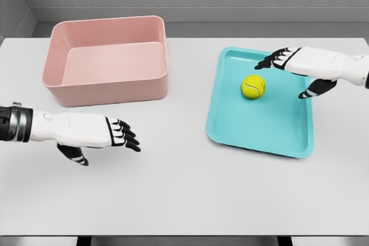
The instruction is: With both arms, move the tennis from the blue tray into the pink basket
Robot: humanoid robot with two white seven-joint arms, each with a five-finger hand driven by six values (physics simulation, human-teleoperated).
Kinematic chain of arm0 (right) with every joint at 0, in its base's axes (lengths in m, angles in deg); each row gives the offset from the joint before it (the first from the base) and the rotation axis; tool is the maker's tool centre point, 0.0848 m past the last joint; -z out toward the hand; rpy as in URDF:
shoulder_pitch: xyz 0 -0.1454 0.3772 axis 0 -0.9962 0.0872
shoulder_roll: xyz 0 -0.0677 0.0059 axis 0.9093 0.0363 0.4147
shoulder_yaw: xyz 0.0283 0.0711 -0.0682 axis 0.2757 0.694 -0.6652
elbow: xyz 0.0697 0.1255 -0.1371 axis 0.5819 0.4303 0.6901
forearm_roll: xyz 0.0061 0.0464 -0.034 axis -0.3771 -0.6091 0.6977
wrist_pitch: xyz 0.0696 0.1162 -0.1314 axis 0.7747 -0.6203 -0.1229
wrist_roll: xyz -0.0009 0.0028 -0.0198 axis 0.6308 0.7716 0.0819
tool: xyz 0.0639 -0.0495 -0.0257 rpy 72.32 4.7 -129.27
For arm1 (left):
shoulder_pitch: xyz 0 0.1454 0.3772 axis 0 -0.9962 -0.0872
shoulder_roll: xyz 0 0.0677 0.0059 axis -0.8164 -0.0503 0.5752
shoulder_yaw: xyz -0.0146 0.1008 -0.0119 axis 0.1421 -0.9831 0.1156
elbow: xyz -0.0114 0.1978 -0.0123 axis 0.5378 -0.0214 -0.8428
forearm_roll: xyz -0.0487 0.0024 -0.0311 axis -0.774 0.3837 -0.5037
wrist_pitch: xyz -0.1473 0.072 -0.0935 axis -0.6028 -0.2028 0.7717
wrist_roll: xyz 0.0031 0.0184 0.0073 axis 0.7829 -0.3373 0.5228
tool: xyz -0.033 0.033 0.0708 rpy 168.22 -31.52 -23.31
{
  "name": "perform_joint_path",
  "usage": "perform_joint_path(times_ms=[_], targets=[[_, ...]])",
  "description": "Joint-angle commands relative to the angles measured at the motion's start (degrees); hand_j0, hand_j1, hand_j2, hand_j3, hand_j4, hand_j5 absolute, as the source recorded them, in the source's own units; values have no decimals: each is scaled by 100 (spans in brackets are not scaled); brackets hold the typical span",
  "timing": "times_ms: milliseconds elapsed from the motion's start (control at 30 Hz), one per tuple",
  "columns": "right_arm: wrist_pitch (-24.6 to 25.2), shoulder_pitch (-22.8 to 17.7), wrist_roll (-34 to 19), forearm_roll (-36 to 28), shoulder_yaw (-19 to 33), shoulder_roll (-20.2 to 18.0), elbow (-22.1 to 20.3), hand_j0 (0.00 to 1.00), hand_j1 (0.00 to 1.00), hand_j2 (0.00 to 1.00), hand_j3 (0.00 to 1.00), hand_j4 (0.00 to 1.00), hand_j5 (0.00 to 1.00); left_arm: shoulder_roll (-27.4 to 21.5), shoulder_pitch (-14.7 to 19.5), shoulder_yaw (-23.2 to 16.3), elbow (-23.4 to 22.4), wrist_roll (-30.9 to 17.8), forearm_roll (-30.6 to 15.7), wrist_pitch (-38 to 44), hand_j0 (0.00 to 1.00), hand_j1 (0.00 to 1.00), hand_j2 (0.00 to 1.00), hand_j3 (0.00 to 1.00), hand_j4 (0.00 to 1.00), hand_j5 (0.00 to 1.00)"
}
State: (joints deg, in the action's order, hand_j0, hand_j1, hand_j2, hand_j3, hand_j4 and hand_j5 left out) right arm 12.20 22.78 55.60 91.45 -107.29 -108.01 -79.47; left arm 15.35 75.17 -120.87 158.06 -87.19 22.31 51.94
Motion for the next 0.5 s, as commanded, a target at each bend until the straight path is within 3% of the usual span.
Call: perform_joint_path(times_ms=[0,200,267,467], targets=[[27,0,24,-90,-5,-37,-9,100,100,100,100,100,100,2,0,0,5,-43,-38,14,100,100,100,100,100,100],[27,-9,24,-90,-49,42,281,100,100,100,100,100,100,-7,26,0,5,-43,-38,14,100,100,100,100,100,100],[62,-44,16,-90,-102,332,659,100,100,100,100,100,100,-24,53,0,5,-43,-47,14,100,100,100,100,100,100],[71,-26,-46,-28,-146,763,1143,100,100,100,100,100,100,-42,61,9,-4,-43,-29,14,100,100,100,100,100,100]])
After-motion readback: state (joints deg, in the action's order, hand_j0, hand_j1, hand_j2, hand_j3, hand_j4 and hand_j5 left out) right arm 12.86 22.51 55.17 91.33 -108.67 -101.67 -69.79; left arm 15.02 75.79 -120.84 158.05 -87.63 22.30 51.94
